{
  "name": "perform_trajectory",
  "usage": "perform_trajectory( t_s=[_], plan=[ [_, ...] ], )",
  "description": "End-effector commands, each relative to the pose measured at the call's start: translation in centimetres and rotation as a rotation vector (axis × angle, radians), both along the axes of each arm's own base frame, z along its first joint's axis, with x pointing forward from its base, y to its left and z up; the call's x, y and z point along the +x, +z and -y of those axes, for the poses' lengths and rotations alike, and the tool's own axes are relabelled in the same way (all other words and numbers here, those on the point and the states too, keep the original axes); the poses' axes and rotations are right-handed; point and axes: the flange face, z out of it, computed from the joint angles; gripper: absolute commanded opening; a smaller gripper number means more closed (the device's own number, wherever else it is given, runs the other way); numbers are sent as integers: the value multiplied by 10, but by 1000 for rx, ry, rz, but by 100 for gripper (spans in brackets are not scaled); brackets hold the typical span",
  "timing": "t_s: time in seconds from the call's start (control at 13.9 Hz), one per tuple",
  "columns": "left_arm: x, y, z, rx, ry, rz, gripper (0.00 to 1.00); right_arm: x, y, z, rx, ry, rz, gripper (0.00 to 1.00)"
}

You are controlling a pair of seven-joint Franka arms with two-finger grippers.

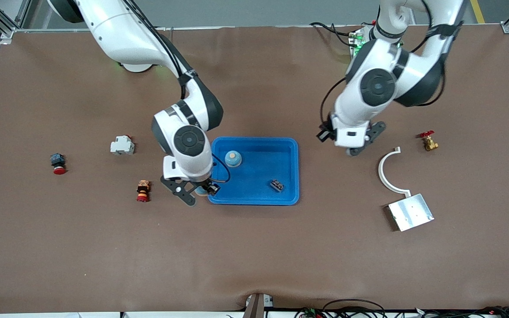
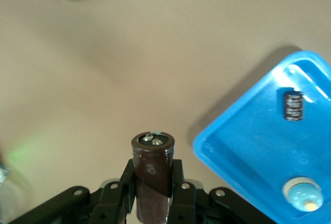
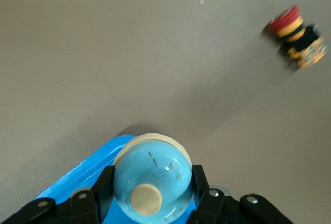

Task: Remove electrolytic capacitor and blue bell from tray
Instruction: 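Carry the capacitor toward the white bracket while the right gripper carries the bell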

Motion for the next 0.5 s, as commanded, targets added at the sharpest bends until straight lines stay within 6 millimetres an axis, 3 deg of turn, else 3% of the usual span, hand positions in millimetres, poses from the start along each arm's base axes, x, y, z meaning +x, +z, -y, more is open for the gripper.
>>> perform_trajectory(
  t_s=[0.0, 0.22, 0.43],
  plan=[
    [-11, 23, -51, -48, -102, -12, 0, -7, 26, 42, 2, 70, -18, 0],
    [-17, 37, -110, -90, -221, 5, 0, -10, 50, 96, 14, 142, -37, 0],
    [-11, 31, -147, -98, -286, 7, 0, -14, 65, 144, 14, 204, -47, 0]
  ],
)
